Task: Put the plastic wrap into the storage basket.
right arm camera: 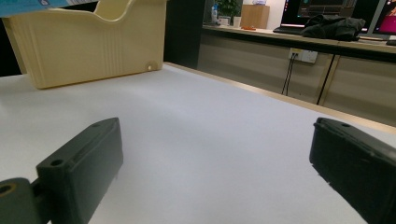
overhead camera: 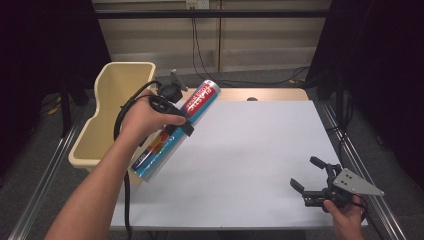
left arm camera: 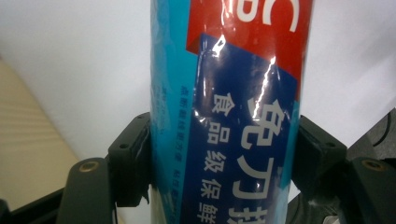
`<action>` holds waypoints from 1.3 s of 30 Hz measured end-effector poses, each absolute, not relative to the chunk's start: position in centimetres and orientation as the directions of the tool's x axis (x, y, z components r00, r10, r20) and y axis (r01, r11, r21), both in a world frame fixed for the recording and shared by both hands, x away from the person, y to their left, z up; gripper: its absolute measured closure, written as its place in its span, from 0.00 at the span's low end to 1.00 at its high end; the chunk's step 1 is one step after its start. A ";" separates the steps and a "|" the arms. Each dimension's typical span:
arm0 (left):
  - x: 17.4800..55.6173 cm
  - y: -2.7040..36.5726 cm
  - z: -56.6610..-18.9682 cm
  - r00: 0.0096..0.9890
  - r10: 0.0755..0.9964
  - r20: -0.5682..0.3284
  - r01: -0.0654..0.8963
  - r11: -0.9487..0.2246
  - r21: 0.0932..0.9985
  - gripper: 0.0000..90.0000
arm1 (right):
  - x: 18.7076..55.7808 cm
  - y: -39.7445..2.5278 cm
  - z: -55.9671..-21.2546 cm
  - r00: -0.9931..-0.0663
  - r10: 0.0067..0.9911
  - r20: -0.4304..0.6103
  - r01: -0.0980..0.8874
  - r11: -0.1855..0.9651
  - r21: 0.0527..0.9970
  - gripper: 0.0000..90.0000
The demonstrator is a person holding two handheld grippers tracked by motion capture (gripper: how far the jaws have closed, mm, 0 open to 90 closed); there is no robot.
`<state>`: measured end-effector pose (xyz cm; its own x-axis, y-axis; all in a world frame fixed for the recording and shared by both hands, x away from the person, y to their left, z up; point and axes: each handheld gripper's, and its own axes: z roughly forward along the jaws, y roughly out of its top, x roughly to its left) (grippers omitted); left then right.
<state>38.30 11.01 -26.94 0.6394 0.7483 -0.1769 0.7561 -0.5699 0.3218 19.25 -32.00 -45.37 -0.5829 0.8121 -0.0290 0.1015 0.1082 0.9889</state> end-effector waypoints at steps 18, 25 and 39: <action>38.4 15.5 -25.5 0.534 0.831 -0.155 0.828 -0.478 0.293 0.36 | 19.2 -32.0 -45.4 -0.585 0.810 -0.037 0.101 0.118 0.988 0.03; 38.4 16.7 -25.1 0.491 0.857 -0.156 0.854 -0.439 0.279 0.36 | 19.2 -32.0 -45.3 -0.586 0.810 -0.038 0.101 0.119 0.988 0.03; 38.1 19.3 -24.5 0.422 0.894 -0.151 0.886 -0.370 0.279 0.36 | 19.2 -32.0 -45.3 -0.585 0.810 -0.038 0.099 0.118 0.988 0.03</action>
